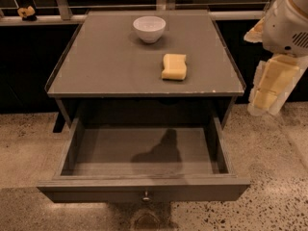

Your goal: Place sponge into top drawer

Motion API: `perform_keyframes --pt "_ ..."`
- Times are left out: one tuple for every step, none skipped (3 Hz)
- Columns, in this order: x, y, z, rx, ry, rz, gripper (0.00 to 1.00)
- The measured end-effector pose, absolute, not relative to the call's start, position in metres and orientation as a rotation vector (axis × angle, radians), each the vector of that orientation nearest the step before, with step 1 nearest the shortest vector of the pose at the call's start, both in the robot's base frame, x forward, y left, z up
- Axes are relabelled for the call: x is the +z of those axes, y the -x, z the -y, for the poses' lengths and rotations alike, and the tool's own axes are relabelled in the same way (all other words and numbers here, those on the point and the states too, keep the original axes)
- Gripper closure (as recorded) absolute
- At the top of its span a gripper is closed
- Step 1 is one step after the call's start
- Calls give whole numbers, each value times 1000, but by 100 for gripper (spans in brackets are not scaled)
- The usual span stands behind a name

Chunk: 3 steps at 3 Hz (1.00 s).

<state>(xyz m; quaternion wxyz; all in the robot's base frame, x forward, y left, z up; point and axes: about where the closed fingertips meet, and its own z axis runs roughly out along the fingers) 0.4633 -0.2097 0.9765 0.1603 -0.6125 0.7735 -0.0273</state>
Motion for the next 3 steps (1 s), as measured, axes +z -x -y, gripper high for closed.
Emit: perform_keyframes --pt "977 -506 199 -67 1777 -2196 0" --pt "978 -553 176 -67 1817 -2168 0" --pt "971 -598 149 -61 1838 -2122 0"
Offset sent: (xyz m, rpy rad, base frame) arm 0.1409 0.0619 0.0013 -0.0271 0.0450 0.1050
